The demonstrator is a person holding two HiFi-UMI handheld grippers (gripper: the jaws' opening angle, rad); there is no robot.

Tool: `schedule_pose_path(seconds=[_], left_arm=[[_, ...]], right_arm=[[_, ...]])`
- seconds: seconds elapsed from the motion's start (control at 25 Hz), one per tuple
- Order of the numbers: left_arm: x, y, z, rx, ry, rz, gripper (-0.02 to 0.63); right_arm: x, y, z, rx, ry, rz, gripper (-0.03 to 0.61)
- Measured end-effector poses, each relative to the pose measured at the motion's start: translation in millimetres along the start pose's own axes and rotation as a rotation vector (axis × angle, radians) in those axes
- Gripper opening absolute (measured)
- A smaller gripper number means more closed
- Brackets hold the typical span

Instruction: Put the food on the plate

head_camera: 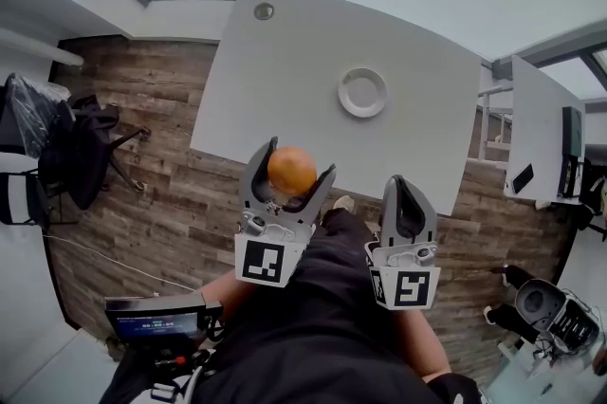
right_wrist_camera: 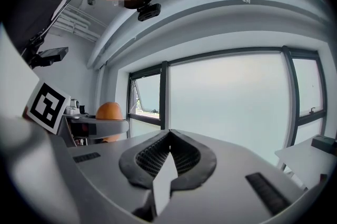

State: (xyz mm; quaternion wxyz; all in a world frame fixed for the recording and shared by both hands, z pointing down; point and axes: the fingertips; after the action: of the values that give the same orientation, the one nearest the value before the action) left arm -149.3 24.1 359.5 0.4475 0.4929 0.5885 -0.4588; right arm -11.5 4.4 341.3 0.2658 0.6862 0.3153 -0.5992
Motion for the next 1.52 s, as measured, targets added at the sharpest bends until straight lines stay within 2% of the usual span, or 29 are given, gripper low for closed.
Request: schedule_pose_path(seconds=[0.24, 0.44, 0.56, 0.72, 1.0, 1.2, 1.52], left_arm=[[-6.6, 3.1, 5.2, 0.023, -0.021, 0.015, 0.371], [-26.0, 13.9, 9.8, 0.055, -0.064, -0.051, 0.371], [-34.2, 29.2, 21.7, 0.032, -0.084, -0.082, 0.371], [-50.2, 45.0, 44.4, -0.005, -0.100, -0.056, 0.371], [-74.1, 59.5, 75.6, -0.058, -0.122, -0.032, 0.371], [-96.3, 61.2, 93.6, -0.064, -0.171, -0.066, 0.371], [-126.1, 54.6, 117.9, -0.084, -0.226, -0.044, 0.371]], right_arm=[[2.4, 8.8, 3.8, 0.014, 0.033, 0.034, 0.006], [10.0, 15.7, 6.9, 0.055, 0.051, 0.024, 0.006], [22.1, 21.4, 12.2, 0.080, 0.094, -0.012, 0.006], [28.7, 33.1, 16.4, 0.096, 0.111, -0.075, 0.006], [30.6, 63.4, 17.4, 0.036, 0.113, -0.047, 0.006], [27.6, 77.3, 23.6, 0.011, 0.111, -0.021, 0.006], [27.0, 96.7, 37.9, -0.045, 0.099, 0.001, 0.006]])
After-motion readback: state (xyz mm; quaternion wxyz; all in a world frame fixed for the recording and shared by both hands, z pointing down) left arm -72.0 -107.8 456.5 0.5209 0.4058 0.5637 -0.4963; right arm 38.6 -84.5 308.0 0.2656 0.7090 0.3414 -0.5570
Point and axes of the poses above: the fingertips, and each gripper's own axes: z forward along the fingers, y to its right, x out of its top, and after that the axes turned 15 degrees about y, right-handed
